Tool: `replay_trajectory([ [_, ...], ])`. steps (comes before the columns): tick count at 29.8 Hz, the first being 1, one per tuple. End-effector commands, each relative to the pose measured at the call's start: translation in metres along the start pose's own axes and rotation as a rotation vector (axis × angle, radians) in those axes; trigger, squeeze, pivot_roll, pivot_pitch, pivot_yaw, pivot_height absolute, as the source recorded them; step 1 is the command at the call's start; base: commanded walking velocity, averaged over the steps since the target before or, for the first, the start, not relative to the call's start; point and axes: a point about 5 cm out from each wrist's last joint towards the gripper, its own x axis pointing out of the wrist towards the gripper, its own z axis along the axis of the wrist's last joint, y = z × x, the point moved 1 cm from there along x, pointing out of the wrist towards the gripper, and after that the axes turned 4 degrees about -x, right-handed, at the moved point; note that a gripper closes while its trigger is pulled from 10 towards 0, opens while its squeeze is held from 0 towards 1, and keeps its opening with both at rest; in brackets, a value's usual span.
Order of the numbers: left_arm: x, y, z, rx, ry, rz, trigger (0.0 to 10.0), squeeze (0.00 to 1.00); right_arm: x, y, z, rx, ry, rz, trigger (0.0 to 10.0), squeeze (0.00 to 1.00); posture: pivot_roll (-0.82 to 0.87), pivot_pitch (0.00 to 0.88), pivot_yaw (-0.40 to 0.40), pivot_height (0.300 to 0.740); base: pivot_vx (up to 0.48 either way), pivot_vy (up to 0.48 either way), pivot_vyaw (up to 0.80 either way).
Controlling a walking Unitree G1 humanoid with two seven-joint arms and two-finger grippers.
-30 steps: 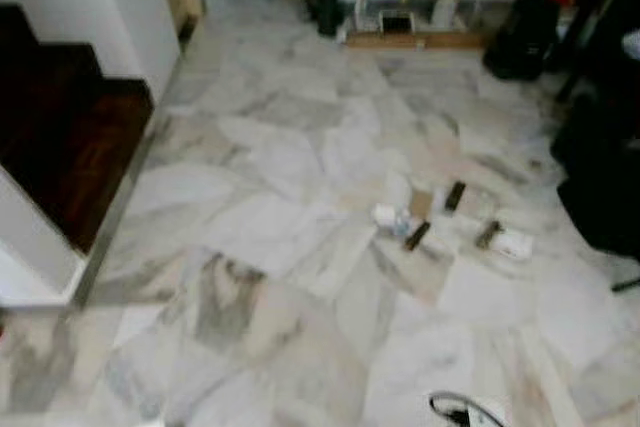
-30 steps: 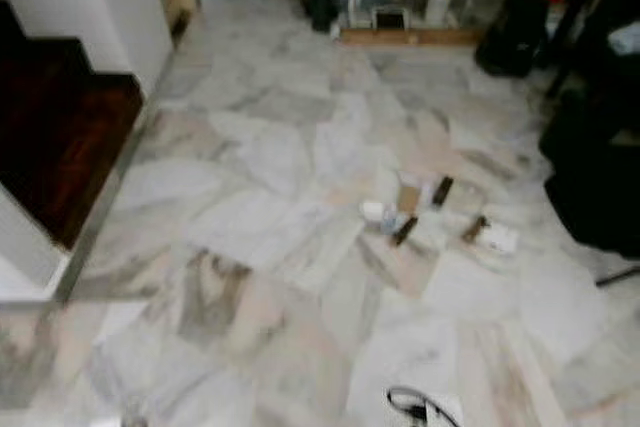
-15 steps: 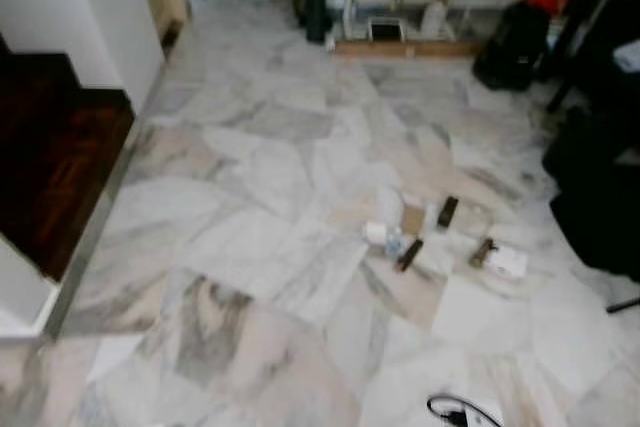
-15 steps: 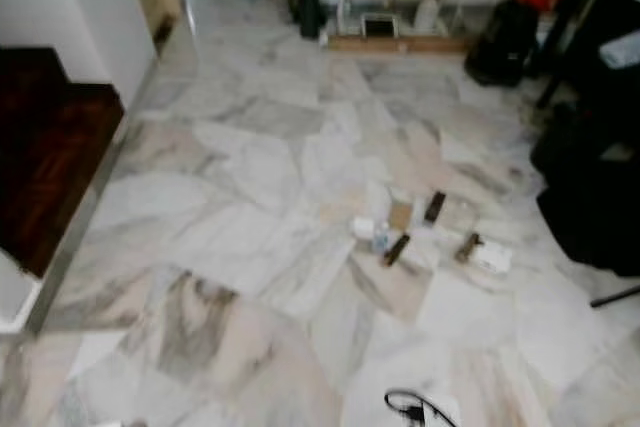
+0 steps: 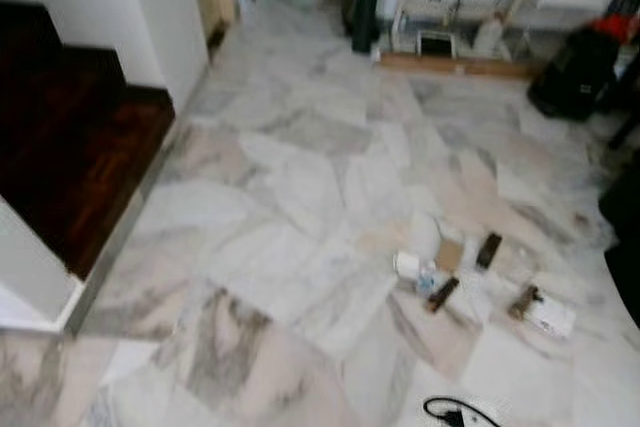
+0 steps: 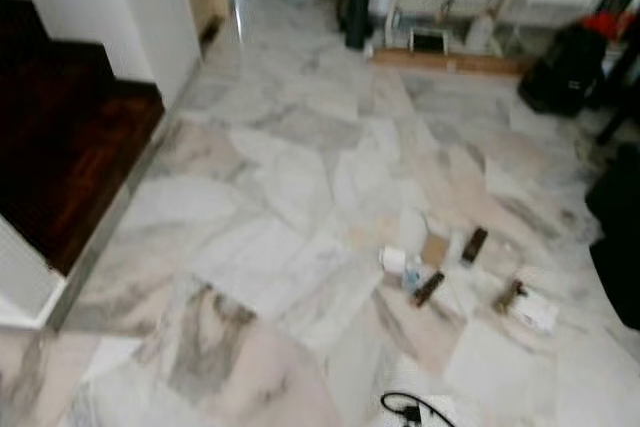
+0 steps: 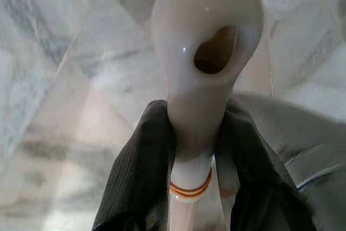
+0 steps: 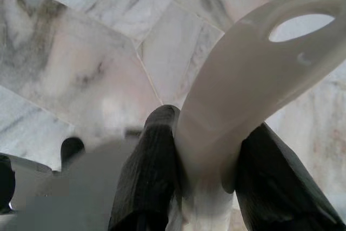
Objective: Sweep floor
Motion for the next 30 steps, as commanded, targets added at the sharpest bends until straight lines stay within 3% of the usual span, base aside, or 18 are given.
replay_trajectory([
  [1,0.0007,-0.0073,-0.0057,-0.009,0.021,-0.020,10.0,0.00,-0.0033,-0.0035,-0.0089,0.018,0.023,-0.005,10.0,0.00,0.02,0.059,-0.032,0.740,0.304,0.000,0.00],
  [30,0.0016,-0.0089,-0.0019,-0.008,0.002,-0.037,10.0,0.00,-0.0025,-0.0016,-0.0071,0.027,0.018,0.012,10.0,0.00,0.03,0.087,-0.030,0.740,0.304,0.000,0.00],
])
